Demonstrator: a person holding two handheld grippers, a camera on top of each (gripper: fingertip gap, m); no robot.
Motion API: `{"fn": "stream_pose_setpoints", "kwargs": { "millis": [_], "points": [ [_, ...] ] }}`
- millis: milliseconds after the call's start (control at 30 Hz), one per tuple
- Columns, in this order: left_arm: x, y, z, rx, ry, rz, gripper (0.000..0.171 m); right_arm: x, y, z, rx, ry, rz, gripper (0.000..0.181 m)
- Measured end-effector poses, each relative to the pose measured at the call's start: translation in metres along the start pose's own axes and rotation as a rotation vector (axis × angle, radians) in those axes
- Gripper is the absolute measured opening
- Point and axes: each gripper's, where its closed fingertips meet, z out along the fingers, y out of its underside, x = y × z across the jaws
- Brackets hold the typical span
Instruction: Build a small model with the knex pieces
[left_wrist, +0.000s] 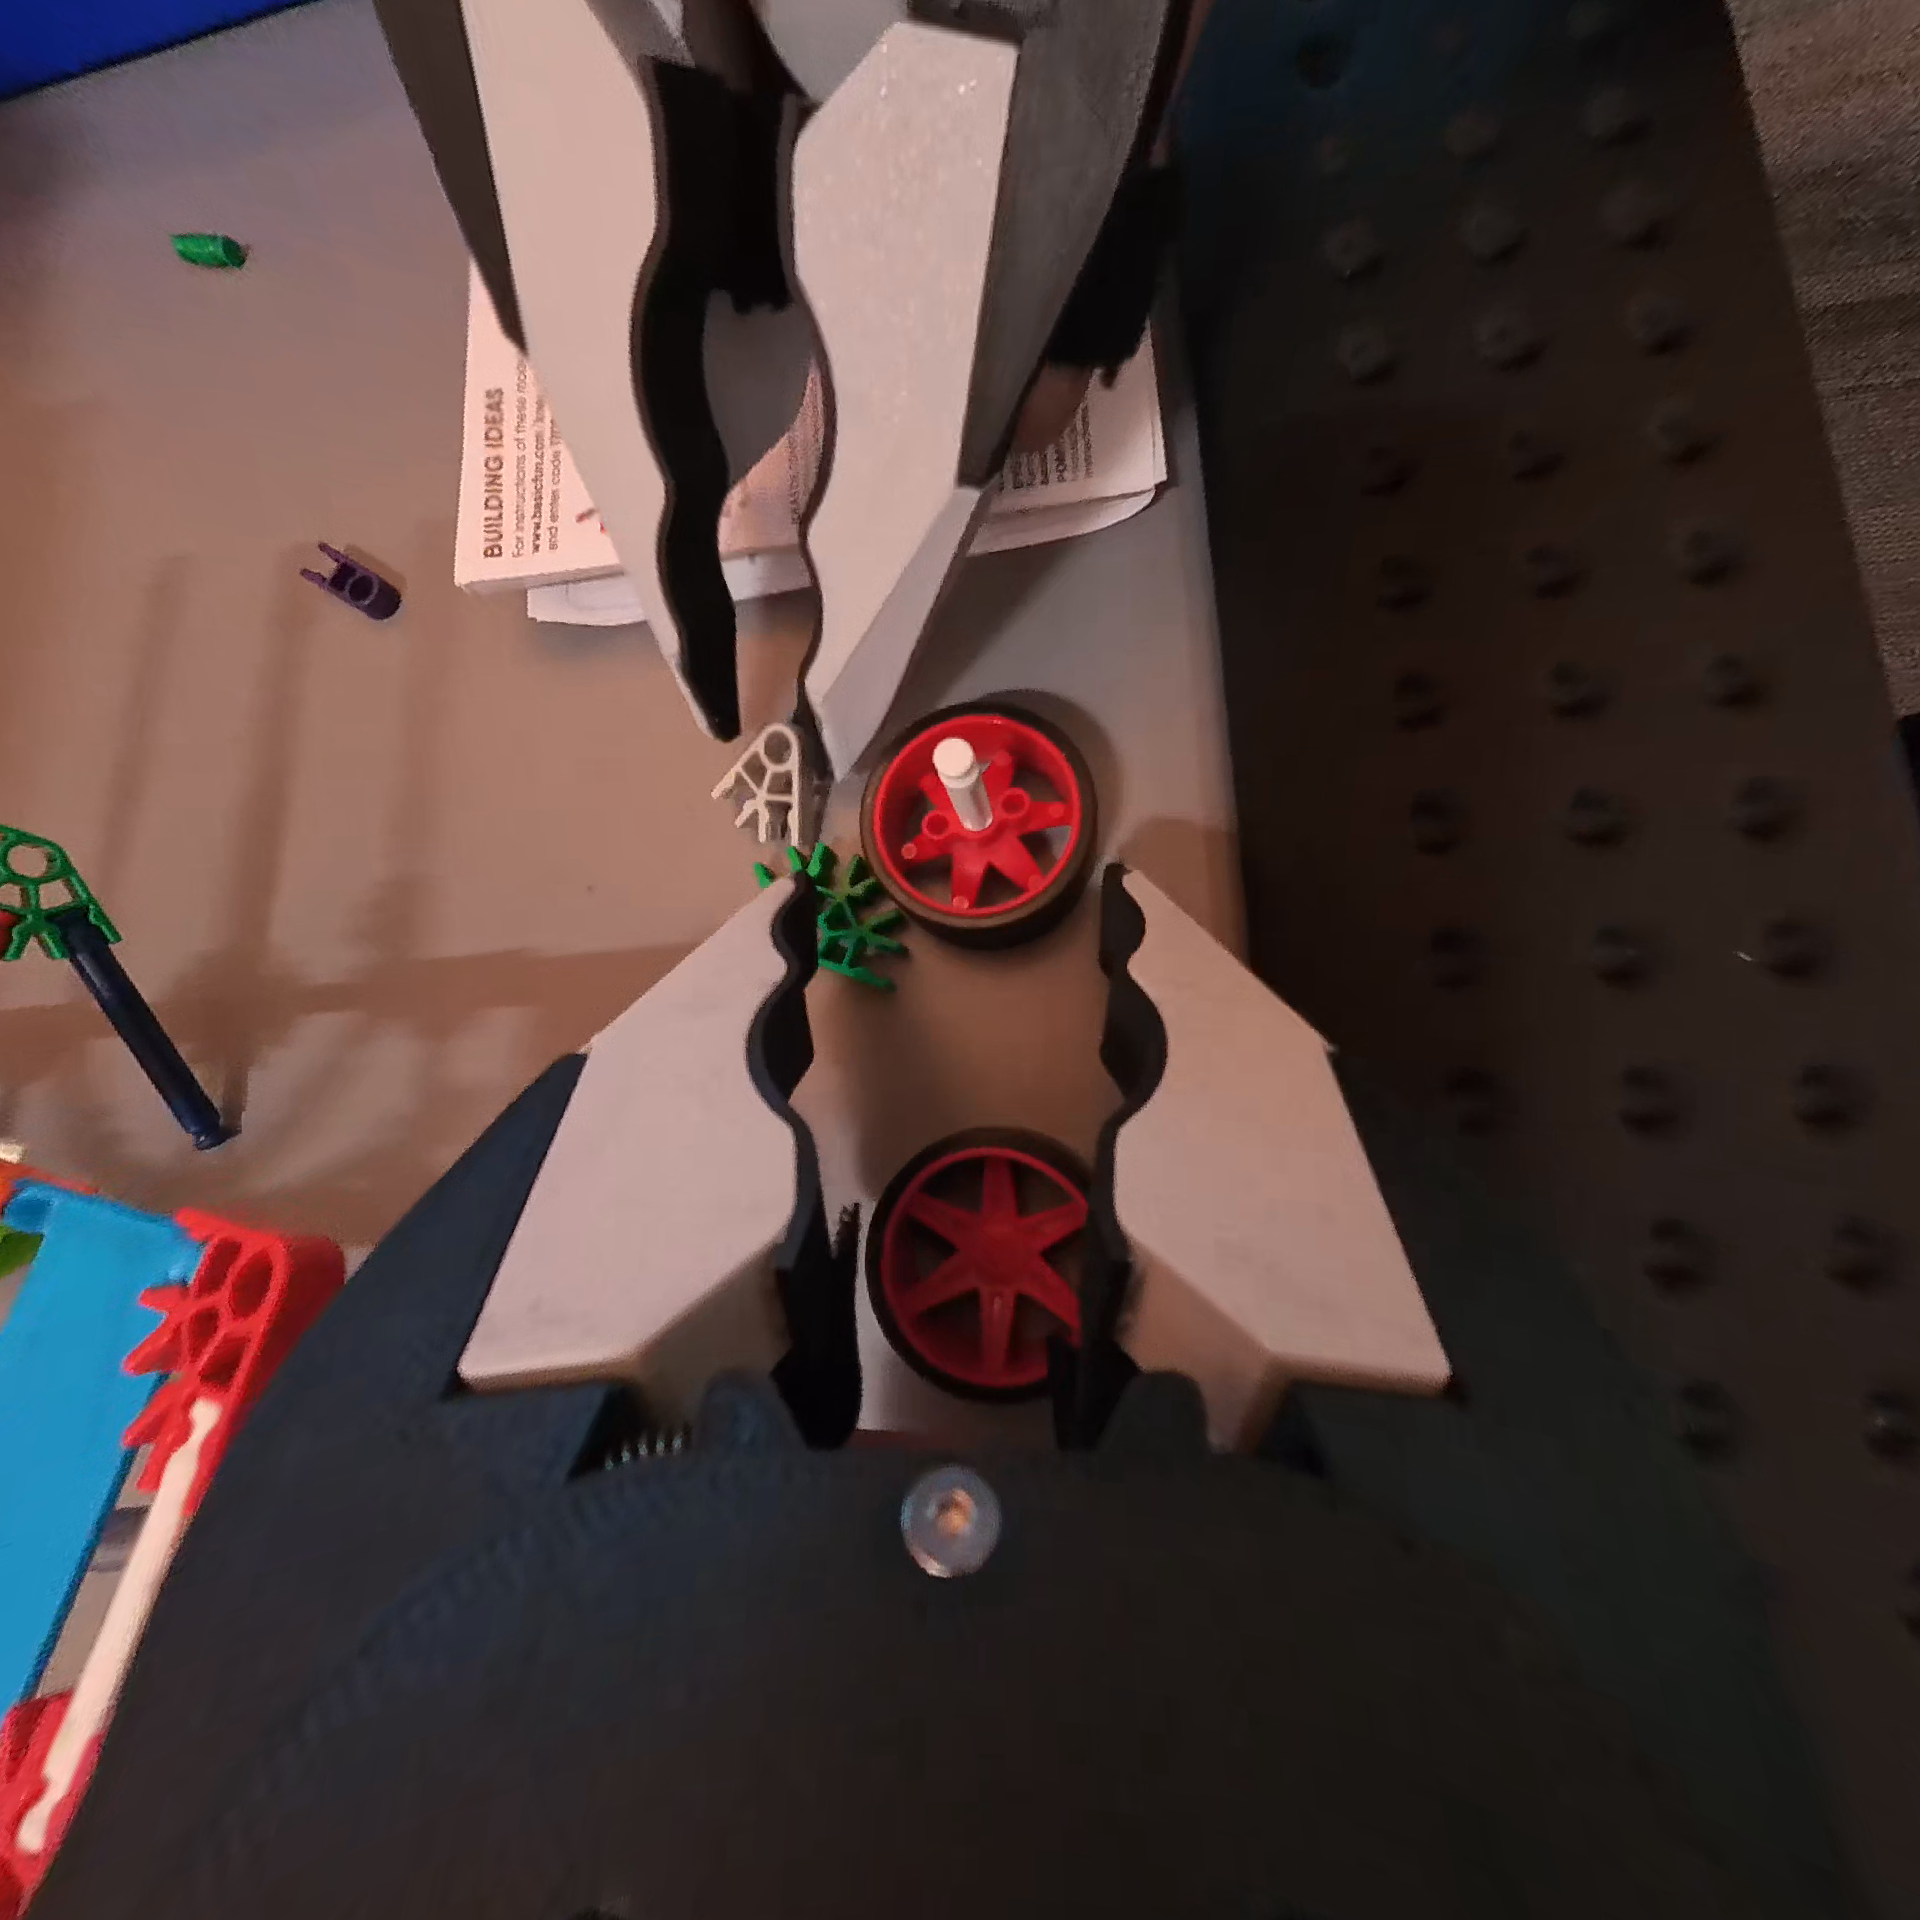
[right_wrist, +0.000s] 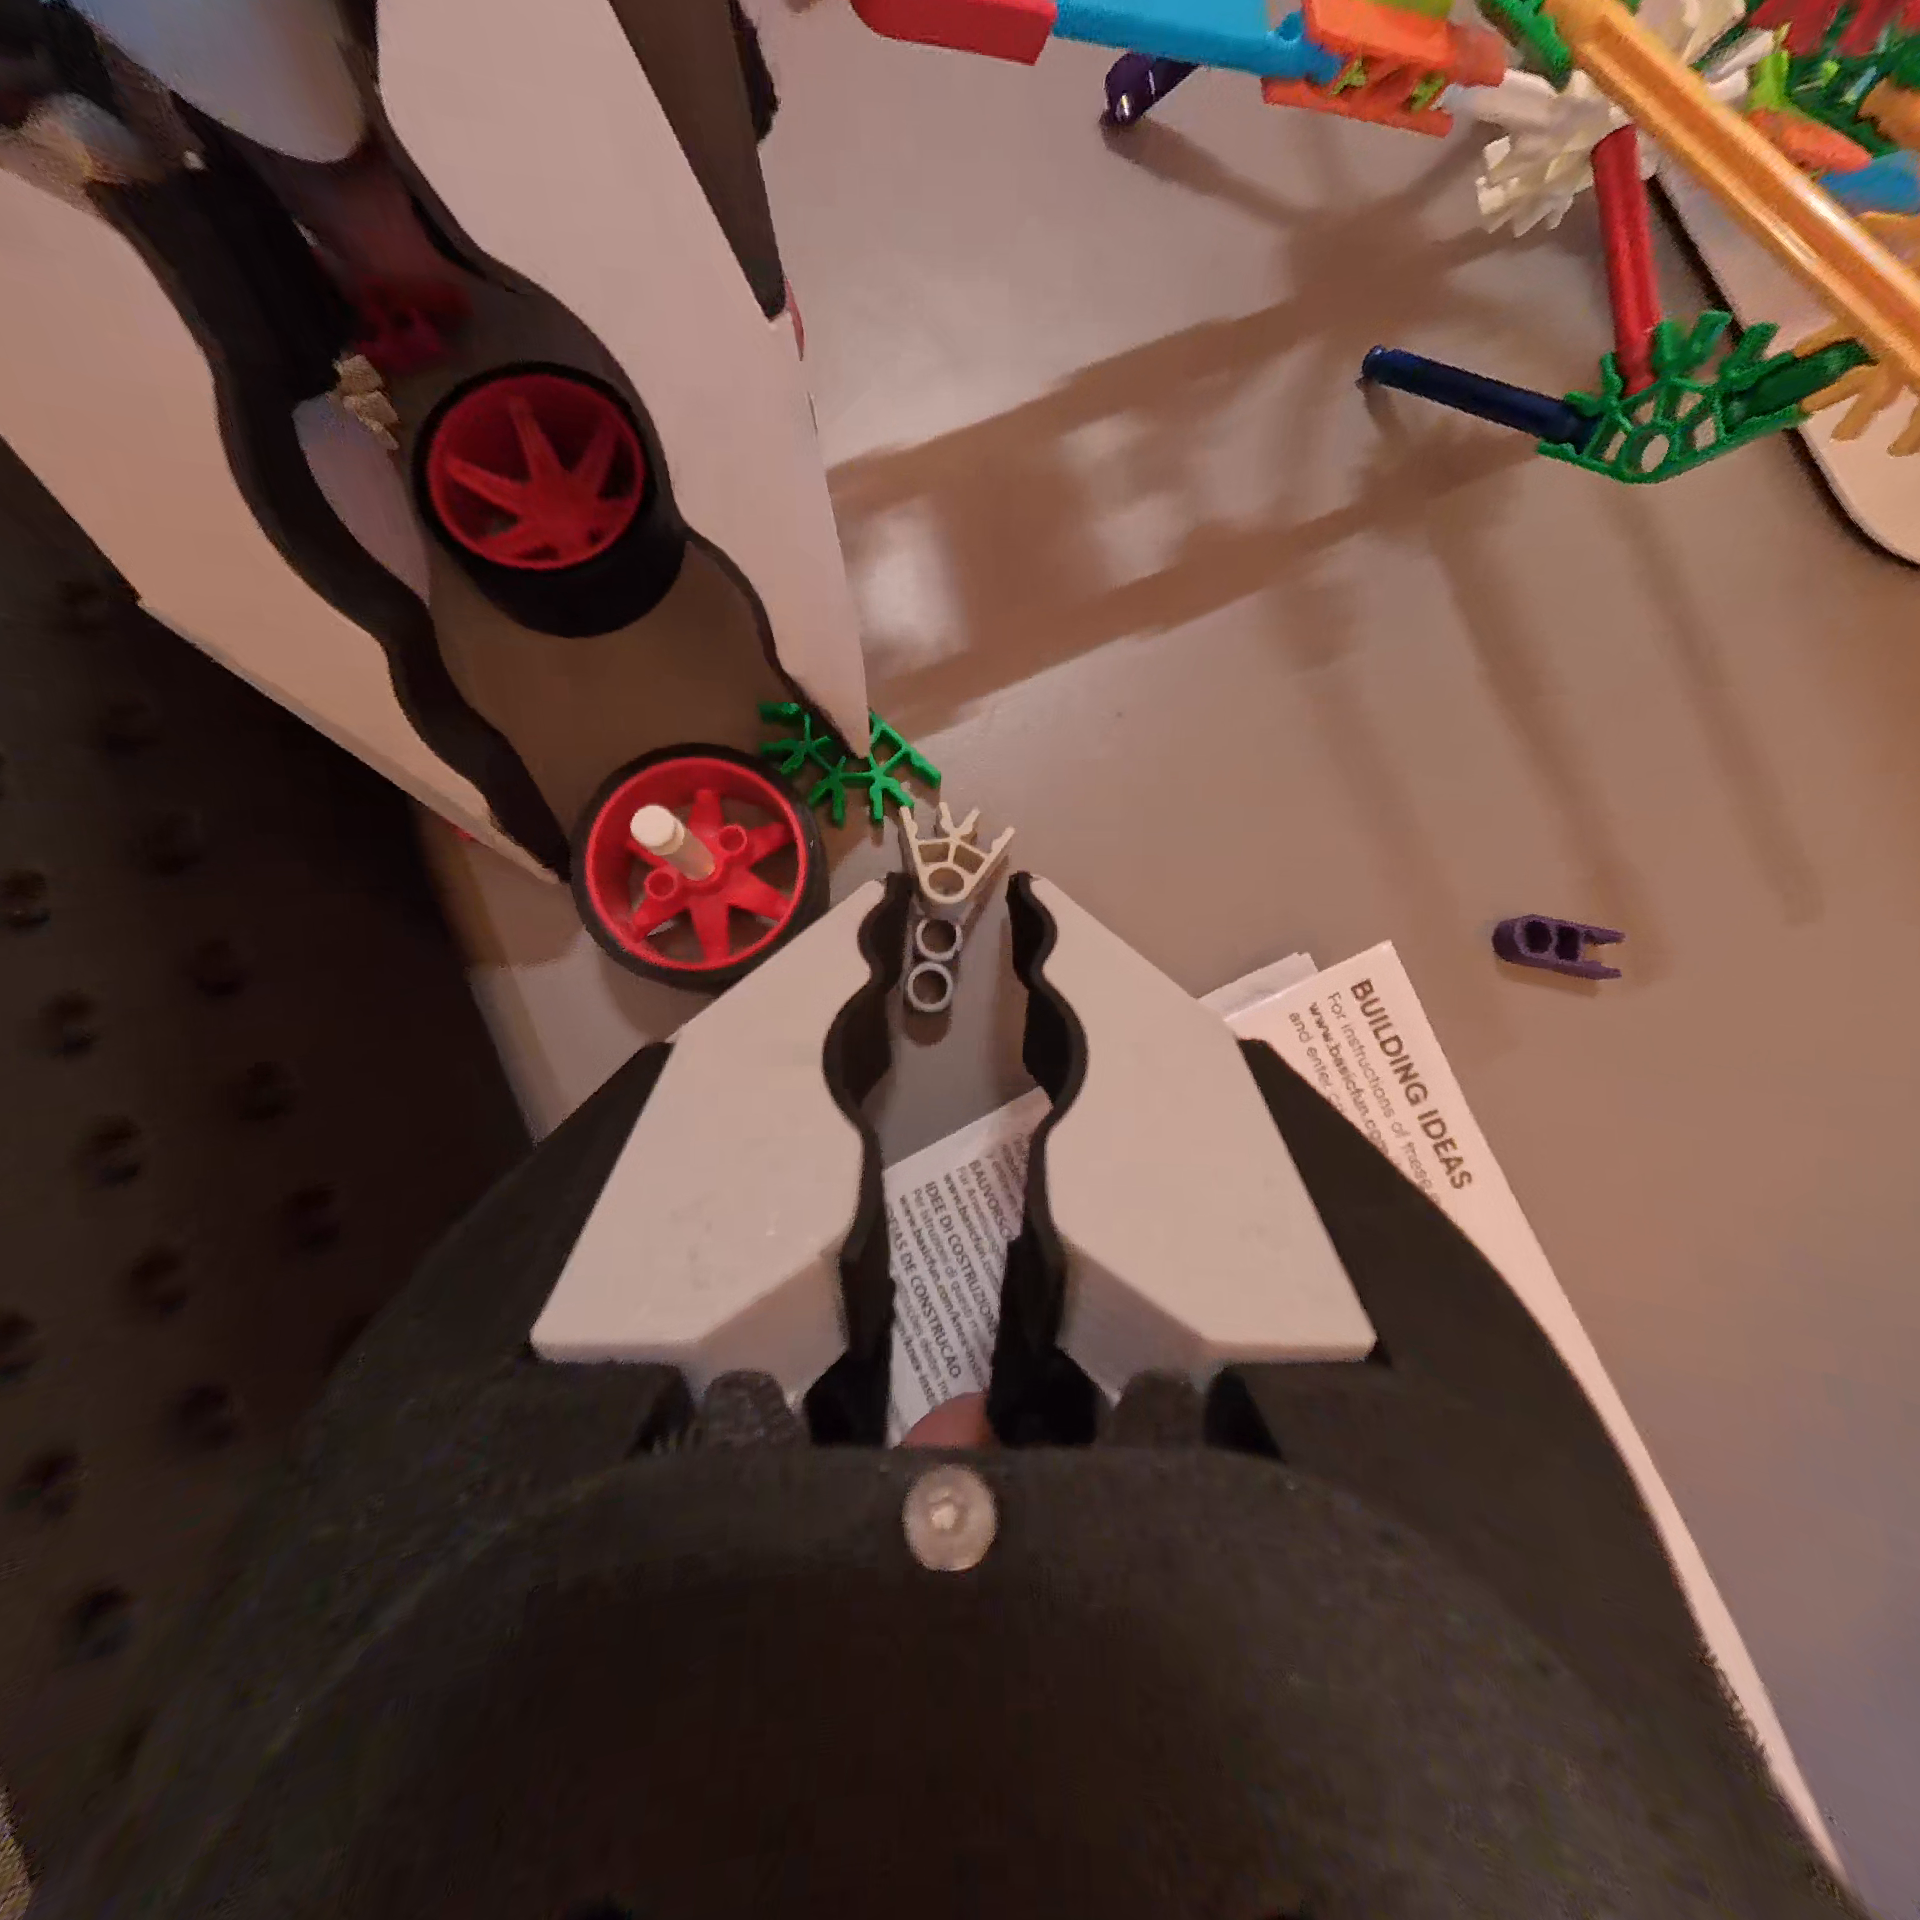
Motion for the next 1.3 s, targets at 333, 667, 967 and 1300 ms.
{"fn": "stream_pose_setpoints", "kwargs": {
  "millis": [333,667,967,1300],
  "points": [
    [0.0,0.002,0.002,-0.012,-0.002,0.012,0.052,0.0,-0.016,-0.015,0.092,0.005,0.009,0.007],
    [0.002,0.0,0.005,0.0,0.011,0.003,0.047,-0.041,-0.032,-0.033,0.239,-0.169,-0.005,0.007],
    [0.004,-0.002,0.007,0.014,0.031,0.005,0.041,-0.044,-0.032,-0.028,0.216,-0.203,-0.008,0.007],
    [0.004,-0.003,0.008,0.016,0.036,0.009,0.041,-0.044,-0.026,-0.029,0.218,-0.224,0.015,0.007]
  ]
}}
